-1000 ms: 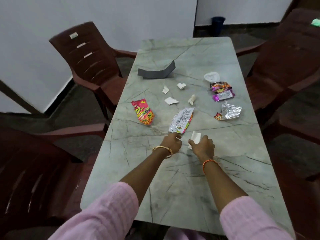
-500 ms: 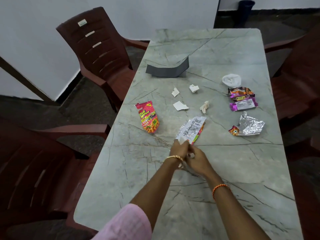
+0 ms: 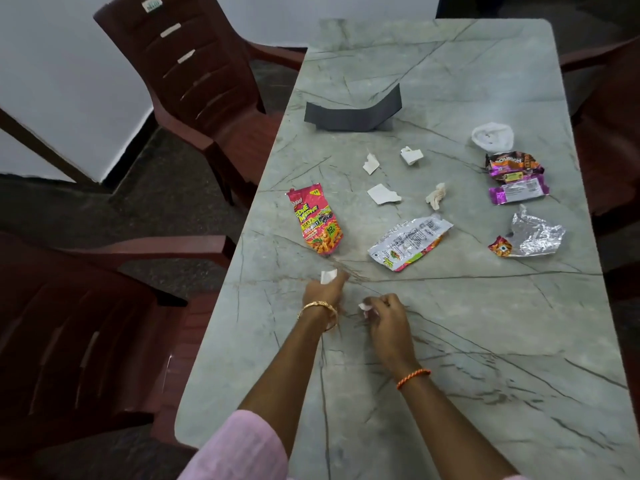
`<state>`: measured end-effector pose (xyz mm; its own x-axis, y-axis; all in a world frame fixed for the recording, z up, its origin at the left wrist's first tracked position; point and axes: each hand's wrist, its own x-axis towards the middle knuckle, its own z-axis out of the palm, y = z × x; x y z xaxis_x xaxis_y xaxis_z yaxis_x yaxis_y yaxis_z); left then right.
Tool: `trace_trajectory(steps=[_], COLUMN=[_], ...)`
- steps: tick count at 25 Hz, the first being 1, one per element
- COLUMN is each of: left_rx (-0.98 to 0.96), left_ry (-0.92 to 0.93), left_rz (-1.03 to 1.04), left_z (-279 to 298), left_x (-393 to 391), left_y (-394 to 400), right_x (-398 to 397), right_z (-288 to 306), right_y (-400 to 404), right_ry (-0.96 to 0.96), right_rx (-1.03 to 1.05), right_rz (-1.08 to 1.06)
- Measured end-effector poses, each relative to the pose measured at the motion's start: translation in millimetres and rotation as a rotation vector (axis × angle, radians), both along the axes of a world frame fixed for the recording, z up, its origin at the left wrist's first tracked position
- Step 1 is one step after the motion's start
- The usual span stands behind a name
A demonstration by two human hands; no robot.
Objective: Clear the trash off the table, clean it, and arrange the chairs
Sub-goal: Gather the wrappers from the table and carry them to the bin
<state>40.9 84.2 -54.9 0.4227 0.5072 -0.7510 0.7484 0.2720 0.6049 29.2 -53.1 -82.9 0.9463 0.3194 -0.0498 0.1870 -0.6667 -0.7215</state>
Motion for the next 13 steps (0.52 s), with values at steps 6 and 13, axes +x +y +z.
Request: trace_trajectory(steps=[6, 13], left_rx=[-0.291, -0.314], left_ry=[-0.056, -0.057], left_rz=[-0.209, -0.333], left_z=[9.1, 33.6], left_x=[30.7, 92.3], left_y=[-0.7, 19.5], right_x=[34.2, 141.5], right_z=[31.9, 53.7], right_y=[35.5, 28.3], right_ry=[0.163, 0.012], right_rx=[0.261, 0.102], right_rz=[-0.378, -0.382])
